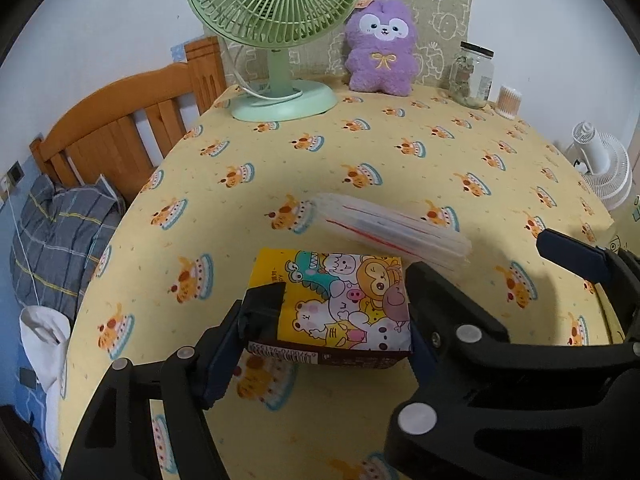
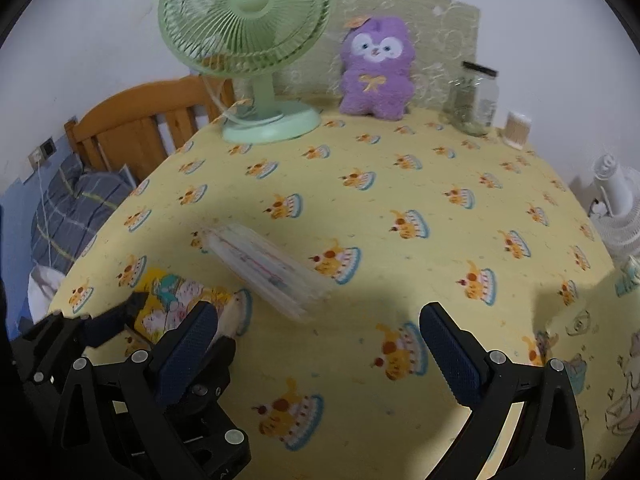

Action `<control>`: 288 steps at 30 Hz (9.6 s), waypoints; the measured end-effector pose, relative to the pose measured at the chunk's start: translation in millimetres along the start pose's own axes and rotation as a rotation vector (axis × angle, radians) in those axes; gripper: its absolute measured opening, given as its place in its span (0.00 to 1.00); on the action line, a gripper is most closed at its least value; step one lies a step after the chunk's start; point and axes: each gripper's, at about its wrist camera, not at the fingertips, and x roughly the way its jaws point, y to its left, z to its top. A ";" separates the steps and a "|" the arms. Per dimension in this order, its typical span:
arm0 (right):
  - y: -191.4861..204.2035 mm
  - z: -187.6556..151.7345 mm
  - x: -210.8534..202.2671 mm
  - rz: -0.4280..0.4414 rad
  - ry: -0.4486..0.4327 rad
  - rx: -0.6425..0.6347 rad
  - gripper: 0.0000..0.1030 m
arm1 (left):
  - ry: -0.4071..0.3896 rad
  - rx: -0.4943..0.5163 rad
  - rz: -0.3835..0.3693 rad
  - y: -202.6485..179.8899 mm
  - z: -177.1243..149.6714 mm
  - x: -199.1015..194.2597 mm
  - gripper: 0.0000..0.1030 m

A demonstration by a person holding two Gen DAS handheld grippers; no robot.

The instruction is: Organize soft objects

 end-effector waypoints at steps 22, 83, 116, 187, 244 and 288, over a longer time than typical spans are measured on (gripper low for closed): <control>15.5 30.8 48.8 0.008 0.049 -0.107 0.74 | 0.024 0.022 -0.002 13.7 20.7 30.1 0.74; -33.5 -28.7 -107.6 0.017 -0.057 0.040 0.16 | -0.150 0.026 -0.028 -56.2 -24.9 -105.6 0.74; -74.3 7.8 -172.5 0.007 -0.189 0.028 0.16 | -0.283 0.040 -0.054 -102.0 12.2 -156.5 0.74; -266.4 -42.8 -186.6 -0.271 -0.159 0.231 0.16 | -0.216 0.351 -0.350 -306.9 21.7 -113.2 0.83; -203.1 -45.8 -211.6 -0.257 -0.236 0.273 0.94 | -0.237 0.296 -0.233 -232.4 15.9 -157.4 0.95; -90.0 -46.0 -309.0 -0.188 -0.442 0.146 0.99 | -0.487 -0.002 -0.020 -67.8 -18.1 -260.2 1.00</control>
